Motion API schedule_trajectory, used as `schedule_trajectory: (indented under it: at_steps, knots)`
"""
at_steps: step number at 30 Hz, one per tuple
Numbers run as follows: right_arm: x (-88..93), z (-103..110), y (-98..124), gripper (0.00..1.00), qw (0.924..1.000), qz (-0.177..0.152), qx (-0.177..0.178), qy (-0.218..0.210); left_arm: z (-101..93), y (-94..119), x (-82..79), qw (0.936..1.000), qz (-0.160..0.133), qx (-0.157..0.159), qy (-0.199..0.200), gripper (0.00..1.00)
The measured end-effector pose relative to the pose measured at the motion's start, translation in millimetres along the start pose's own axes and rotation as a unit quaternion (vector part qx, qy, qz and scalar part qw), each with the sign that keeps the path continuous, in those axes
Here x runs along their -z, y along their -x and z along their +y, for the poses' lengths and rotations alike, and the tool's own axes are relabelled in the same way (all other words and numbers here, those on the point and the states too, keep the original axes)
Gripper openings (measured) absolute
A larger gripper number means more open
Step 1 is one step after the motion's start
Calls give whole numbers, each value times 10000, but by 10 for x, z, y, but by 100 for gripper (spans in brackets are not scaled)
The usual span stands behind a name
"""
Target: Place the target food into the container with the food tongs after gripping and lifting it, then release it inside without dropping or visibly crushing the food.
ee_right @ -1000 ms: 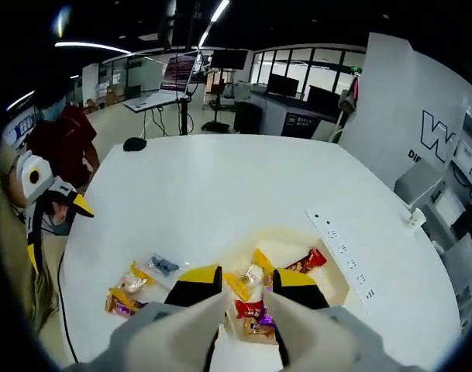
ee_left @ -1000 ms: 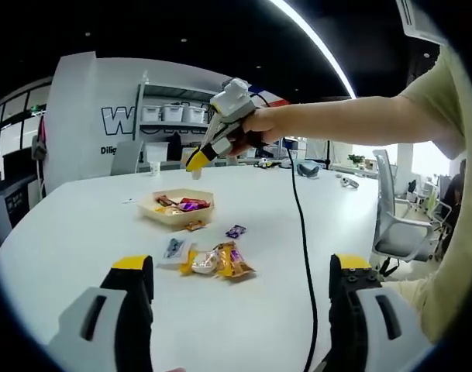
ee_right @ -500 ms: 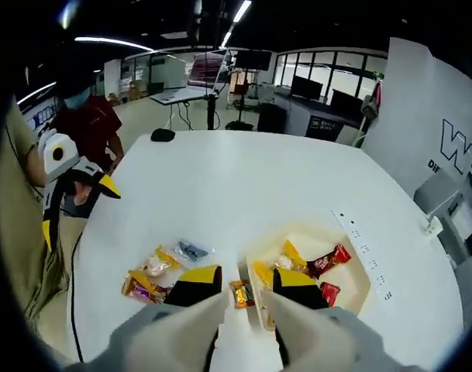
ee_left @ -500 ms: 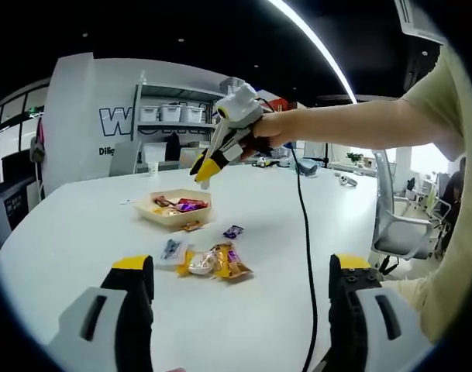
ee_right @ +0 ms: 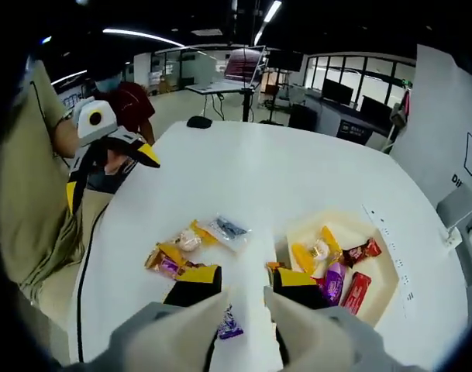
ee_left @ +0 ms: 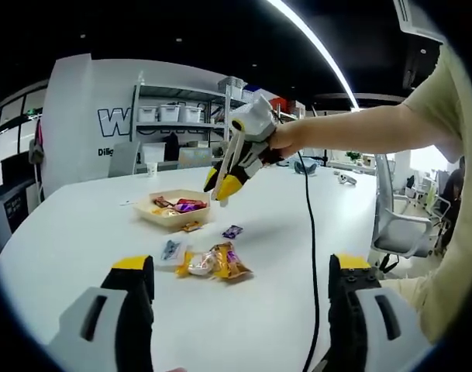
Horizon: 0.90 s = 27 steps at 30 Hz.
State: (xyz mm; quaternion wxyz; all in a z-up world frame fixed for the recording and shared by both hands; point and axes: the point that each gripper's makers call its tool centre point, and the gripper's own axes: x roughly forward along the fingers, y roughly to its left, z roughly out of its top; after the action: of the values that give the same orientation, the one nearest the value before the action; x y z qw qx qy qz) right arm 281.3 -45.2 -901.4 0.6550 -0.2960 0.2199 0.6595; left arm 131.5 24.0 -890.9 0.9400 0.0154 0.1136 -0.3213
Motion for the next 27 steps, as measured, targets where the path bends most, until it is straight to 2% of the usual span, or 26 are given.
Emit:
schedule_trajectory:
  at_steps: [3,10,19,27]
  knots:
    - [46,87,-9,22,9996,-18,-179,206,6,-2,5,10000,9,0,-5,91]
    - [96,186,-24,21,9986,-66,-382,361,-7,-18,19,10000,31,21,-6,91]
    - [233,229,-81,22,9973,91,-502,535,-2,-10,37,10000,49,11,-2,91]
    - [277,284,-138,22,9960,63,-603,658,6,-5,57,10000,79,-2,2,91]
